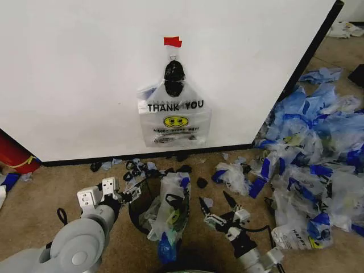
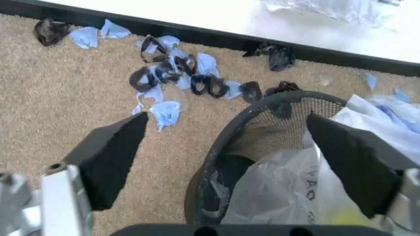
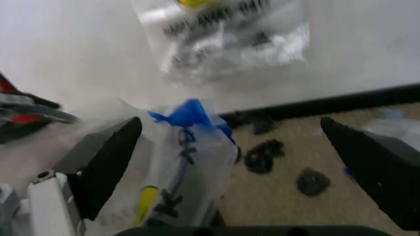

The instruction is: Pick up the garbage bag from the wall and place it over the trash bin.

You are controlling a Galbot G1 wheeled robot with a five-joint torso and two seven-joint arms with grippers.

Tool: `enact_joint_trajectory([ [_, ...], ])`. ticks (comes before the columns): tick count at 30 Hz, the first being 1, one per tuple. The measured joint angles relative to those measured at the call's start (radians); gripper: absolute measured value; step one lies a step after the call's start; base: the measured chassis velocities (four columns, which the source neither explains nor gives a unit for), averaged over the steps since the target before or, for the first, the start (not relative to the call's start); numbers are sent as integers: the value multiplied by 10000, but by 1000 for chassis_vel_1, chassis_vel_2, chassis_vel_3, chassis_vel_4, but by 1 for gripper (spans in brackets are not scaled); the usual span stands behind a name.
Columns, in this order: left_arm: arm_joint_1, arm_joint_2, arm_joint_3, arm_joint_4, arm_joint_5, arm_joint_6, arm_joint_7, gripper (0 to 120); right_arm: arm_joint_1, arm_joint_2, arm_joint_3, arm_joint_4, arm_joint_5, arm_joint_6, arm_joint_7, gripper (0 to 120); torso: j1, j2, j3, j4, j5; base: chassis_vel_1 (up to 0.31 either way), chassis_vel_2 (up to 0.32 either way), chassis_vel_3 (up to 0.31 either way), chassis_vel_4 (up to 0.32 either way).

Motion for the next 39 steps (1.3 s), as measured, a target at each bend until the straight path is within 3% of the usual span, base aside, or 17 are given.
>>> enact_joint_trajectory([
  [10, 252, -165, -30, 263, 453, -63, 190, 98, 3956, 407, -2806, 599, 2478, -2893, 3383, 100, 0, -1, 1, 1, 0, 0, 0, 0, 0],
  [16, 433, -347, -29, 415, 676, -120, 297, 97, 5214, 863, -3480, 606, 3563, -3719, 4134, 100, 1, 0, 1, -1, -1, 0, 0, 0, 0],
  [32, 465, -542, 32, 640, 864, -167, 442, 96, 5884, 1874, -4187, 360, 4543, -4657, 5198, 100, 0, -1, -1, -1, 0, 0, 0, 0, 0],
  [39, 606, -537, 27, 684, 976, -198, 469, 95, 5720, 1902, -4175, 389, 4544, -5026, 5580, 100, 0, -1, -1, -2, -1, 0, 0, 0, 0],
])
